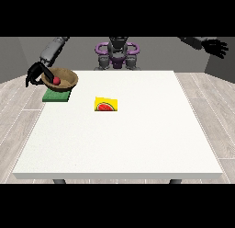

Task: Pick the cup and pour the ball into the bowl, then pick the bowl and place it on the pad

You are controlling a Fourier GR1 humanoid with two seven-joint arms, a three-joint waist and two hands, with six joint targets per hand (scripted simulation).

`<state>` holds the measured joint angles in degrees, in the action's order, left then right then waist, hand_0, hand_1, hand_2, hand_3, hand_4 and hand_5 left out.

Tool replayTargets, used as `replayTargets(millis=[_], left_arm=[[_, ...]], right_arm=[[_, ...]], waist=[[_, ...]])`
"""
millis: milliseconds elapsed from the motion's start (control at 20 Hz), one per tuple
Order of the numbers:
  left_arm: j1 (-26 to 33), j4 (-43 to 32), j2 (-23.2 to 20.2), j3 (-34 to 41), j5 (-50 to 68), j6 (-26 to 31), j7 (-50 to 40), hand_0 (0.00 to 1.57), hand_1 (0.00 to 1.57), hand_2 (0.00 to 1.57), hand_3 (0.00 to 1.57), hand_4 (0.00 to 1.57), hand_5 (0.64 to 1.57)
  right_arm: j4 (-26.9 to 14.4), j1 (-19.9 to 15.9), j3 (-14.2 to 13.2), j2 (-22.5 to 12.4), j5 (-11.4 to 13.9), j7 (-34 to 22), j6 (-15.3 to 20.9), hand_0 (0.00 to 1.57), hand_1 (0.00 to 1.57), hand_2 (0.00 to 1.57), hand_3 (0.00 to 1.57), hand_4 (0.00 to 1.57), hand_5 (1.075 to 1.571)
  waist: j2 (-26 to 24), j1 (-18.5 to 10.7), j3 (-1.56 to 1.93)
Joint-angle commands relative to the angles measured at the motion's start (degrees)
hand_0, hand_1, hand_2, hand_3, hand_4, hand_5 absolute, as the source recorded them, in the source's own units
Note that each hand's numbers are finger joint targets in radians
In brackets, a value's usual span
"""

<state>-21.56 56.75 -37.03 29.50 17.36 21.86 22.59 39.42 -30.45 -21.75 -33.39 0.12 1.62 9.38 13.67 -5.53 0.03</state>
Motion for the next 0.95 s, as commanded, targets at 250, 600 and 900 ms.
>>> replayTargets(millis=[250,600,900], left_arm=[[0.1,2.1,-0.4,-0.2,0.7,0.3,0.0,0.0,0.0,0.0,0.0,1.17,1.549],[-1.2,9.7,5.4,-6.4,-0.1,-2.5,-6.9,0.0,0.0,0.0,0.0,1.01,1.569],[3.5,5.4,9.5,-9.8,-3.3,-6.1,-12.2,0.0,0.0,0.0,0.0,0.9,1.559]], right_arm=[[-7.7,-4.1,-2.4,-6.2,-0.6,-1.8,-2.2,0.42,0.42,0.56,0.92,0.0,1.518],[-10.2,-6.8,-0.8,-5.9,0.4,-4.1,-3.0,0.0,0.0,0.0,0.0,0.0,1.361],[-3.6,-8.3,3.7,1.5,0.0,-8.2,-7.5,0.0,0.0,0.0,0.0,0.48,1.434]], waist=[[1.7,-1.4,0.01],[-3.5,-1.3,0.09],[-20.1,3.7,-0.14]])
